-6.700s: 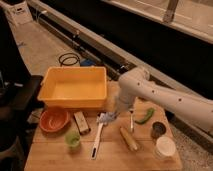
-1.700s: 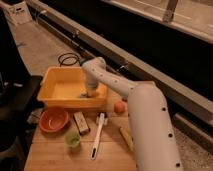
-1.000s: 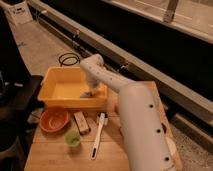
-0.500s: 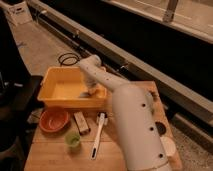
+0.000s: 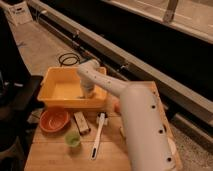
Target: Wipe tray with towel
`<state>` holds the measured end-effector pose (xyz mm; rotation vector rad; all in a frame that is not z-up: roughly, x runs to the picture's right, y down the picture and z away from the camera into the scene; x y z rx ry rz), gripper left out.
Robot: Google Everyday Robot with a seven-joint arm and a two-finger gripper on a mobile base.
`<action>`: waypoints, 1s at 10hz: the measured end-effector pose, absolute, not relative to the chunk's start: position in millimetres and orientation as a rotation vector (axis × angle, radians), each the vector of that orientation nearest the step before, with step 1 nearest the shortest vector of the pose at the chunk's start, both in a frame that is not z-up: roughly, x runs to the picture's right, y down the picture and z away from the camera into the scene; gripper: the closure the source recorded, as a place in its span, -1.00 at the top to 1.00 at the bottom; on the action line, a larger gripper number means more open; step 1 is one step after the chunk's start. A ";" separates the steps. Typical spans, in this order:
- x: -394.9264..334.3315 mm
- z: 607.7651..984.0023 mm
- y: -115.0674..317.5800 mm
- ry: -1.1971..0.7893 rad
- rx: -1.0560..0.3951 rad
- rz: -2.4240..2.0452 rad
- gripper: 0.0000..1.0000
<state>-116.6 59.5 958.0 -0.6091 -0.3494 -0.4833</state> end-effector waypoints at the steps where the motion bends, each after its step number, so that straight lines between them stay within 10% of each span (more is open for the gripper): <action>1: -116.5 958.1 58.9 -0.349 -0.608 -0.483 -1.00; 10: -103.6 959.7 58.5 -0.282 -0.633 -0.483 -1.00</action>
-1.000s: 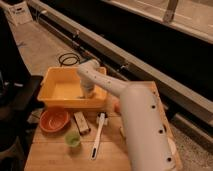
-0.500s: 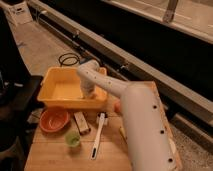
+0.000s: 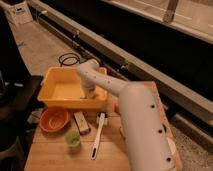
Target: Wipe tray with towel
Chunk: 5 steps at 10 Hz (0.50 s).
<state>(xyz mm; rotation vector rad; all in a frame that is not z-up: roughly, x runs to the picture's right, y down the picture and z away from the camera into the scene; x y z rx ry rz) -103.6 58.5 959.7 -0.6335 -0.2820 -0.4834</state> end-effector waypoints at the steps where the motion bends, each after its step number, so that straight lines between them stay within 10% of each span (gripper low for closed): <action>1: -102.6 960.8 56.8 -0.276 -0.631 -0.484 -1.00; 5: -91.4 976.8 15.2 -0.192 -0.545 -0.484 -1.00</action>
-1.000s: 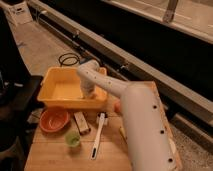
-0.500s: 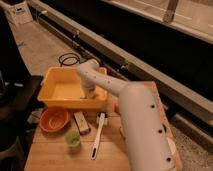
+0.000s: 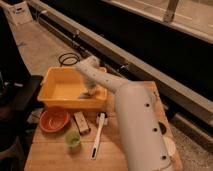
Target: Wipe tray with towel
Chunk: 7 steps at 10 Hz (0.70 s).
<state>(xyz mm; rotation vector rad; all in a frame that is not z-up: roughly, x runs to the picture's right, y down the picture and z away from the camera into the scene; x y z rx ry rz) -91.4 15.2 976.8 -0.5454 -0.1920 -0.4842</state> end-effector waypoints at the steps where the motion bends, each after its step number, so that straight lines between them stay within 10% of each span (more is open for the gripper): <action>1: -93.9 976.5 15.3 -0.192 -0.542 -0.489 -1.00; 7: -100.7 971.6 16.5 -0.177 -0.508 -0.497 -1.00</action>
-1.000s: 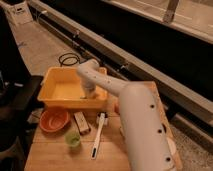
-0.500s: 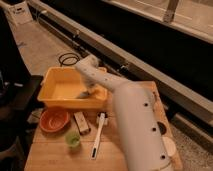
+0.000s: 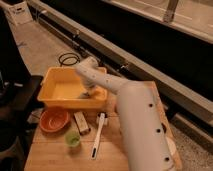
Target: Wipe tray with towel
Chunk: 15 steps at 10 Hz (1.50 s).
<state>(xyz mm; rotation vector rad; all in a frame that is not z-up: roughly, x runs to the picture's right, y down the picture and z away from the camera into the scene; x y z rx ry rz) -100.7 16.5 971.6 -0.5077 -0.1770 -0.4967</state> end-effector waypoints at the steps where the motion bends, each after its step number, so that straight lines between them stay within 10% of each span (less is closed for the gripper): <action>1: -111.1 975.1 9.9 -0.176 -0.491 -0.502 -1.00; 15: -83.2 967.2 -16.7 -0.114 -0.469 -0.480 -1.00</action>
